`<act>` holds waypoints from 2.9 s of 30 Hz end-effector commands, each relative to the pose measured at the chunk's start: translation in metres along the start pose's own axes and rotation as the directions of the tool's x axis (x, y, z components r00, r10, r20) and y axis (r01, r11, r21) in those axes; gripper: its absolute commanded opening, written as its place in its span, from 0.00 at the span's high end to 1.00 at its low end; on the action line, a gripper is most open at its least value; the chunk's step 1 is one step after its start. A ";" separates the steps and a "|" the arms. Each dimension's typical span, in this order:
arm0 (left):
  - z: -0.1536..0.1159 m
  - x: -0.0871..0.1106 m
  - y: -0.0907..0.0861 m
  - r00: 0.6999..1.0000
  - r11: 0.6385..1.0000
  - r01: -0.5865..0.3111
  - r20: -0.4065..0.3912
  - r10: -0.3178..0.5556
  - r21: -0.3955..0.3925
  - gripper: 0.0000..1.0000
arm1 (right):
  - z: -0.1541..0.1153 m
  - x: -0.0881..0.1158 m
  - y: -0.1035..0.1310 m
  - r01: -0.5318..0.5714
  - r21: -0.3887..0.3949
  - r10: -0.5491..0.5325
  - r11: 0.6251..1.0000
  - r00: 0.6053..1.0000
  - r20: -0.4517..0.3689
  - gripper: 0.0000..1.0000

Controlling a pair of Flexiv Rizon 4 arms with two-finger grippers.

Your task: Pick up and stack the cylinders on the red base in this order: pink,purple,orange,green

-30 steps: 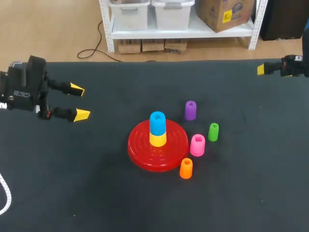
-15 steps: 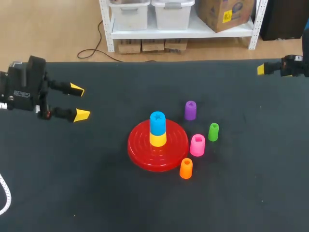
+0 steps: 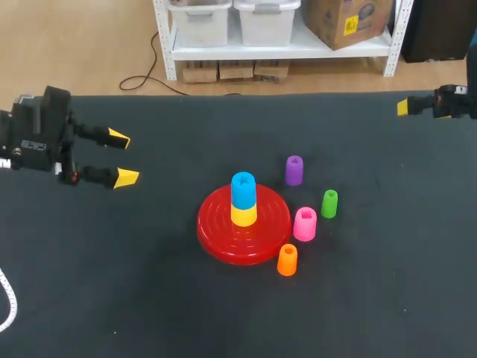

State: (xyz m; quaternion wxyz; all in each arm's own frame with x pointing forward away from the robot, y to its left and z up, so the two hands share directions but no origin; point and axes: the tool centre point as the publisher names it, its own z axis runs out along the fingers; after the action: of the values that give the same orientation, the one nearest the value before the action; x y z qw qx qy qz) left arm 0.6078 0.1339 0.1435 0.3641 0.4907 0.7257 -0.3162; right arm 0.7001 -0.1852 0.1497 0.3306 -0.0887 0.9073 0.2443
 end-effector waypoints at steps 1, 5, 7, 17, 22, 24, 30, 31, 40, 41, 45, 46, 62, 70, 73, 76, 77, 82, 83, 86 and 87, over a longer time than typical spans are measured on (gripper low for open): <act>0.000 0.001 0.000 1.000 1.000 -0.002 0.005 0.002 -0.002 0.00 | 0.000 0.000 0.000 0.000 0.000 0.000 1.000 1.000 0.000 0.00; 0.000 0.001 0.000 1.000 1.000 -0.002 0.005 0.002 -0.002 0.00 | 0.000 0.000 0.000 0.000 0.000 0.000 1.000 1.000 0.000 0.00; 0.000 0.001 0.000 1.000 1.000 -0.002 0.005 0.002 -0.002 0.00 | 0.000 0.000 0.000 0.000 0.000 0.000 1.000 1.000 0.000 0.00; 0.000 0.001 0.000 1.000 1.000 -0.002 0.005 0.002 -0.002 0.00 | 0.000 0.000 0.000 0.000 0.000 0.000 1.000 1.000 0.000 0.00; 0.000 0.001 0.000 1.000 1.000 -0.002 0.005 0.002 -0.002 0.00 | 0.000 0.000 0.000 0.000 0.000 0.000 1.000 1.000 0.000 0.00; 0.000 0.001 0.000 1.000 1.000 -0.002 0.005 0.002 -0.002 0.00 | 0.000 0.000 0.000 0.000 0.000 0.000 1.000 1.000 0.000 0.00; 0.000 0.001 0.000 1.000 1.000 -0.002 0.005 0.002 -0.002 0.00 | 0.000 0.000 0.000 0.000 0.000 0.000 1.000 1.000 0.000 0.00; 0.000 0.001 0.000 1.000 1.000 -0.002 0.005 0.002 -0.002 0.00 | 0.000 0.000 0.000 0.000 0.000 0.000 1.000 1.000 0.000 0.00; 0.000 0.001 0.000 1.000 1.000 -0.002 0.005 0.002 -0.002 0.00 | 0.020 0.003 0.038 0.104 0.038 -0.097 0.994 0.983 -0.158 0.00; 0.000 0.001 0.000 1.000 1.000 -0.002 0.005 0.002 -0.002 0.00 | 0.023 0.005 0.044 0.115 0.037 -0.106 0.993 0.978 -0.181 0.00; 0.000 0.001 0.000 1.000 1.000 -0.002 0.005 0.002 -0.002 0.00 | 0.038 0.017 0.081 0.179 -0.010 -0.175 0.984 0.947 -0.270 0.00; 0.000 0.001 0.000 1.000 1.000 -0.002 0.005 0.002 -0.002 0.00 | 0.042 0.021 0.091 0.201 -0.022 -0.199 0.979 0.935 -0.294 0.00; 0.000 0.001 0.000 1.000 1.000 -0.002 0.005 0.002 -0.002 0.00 | 0.078 0.112 0.180 0.408 -0.068 -0.388 0.910 0.784 -0.485 0.00; 0.000 0.001 0.000 1.000 1.000 -0.002 0.005 0.002 -0.002 0.00 | 0.080 0.140 0.176 0.457 -0.010 -0.388 0.890 0.744 -0.544 0.00; 0.000 0.001 0.000 1.000 1.000 -0.002 0.005 0.002 -0.002 0.00 | 0.080 0.147 0.173 0.465 0.001 -0.386 0.885 0.736 -0.557 0.00; 0.000 0.001 0.000 1.000 1.000 -0.002 0.005 0.002 -0.002 0.00 | 0.082 0.154 0.170 0.485 0.021 -0.388 0.874 0.724 -0.571 0.00; 0.000 0.001 0.000 1.000 1.000 -0.002 0.005 0.002 -0.002 0.00 | 0.083 0.156 0.168 0.487 0.023 -0.387 0.873 0.722 -0.573 0.00; 0.000 0.001 0.000 1.000 1.000 -0.002 0.005 0.002 -0.002 0.00 | 0.091 0.168 0.158 0.461 0.038 -0.352 0.886 0.724 -0.593 0.00; 0.000 0.001 0.000 1.000 1.000 -0.002 0.005 0.002 -0.002 0.00 | 0.092 0.169 0.157 0.459 0.038 -0.349 0.888 0.724 -0.595 0.00; 0.000 0.001 0.000 1.000 1.000 -0.002 0.005 0.002 -0.002 0.00 | 0.095 0.171 0.154 0.450 0.041 -0.341 0.892 0.731 -0.591 0.00; 0.000 0.001 0.000 1.000 1.000 -0.002 0.005 0.002 -0.002 0.00 | 0.097 0.170 0.151 0.448 0.047 -0.336 0.893 0.731 -0.594 0.00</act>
State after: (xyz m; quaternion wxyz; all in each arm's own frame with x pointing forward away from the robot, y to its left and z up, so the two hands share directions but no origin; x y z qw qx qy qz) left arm 0.6078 0.1339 0.1437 0.3642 0.4906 0.7258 -0.3160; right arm 0.5718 -0.0048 0.0402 0.0916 -0.3183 0.9424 0.0469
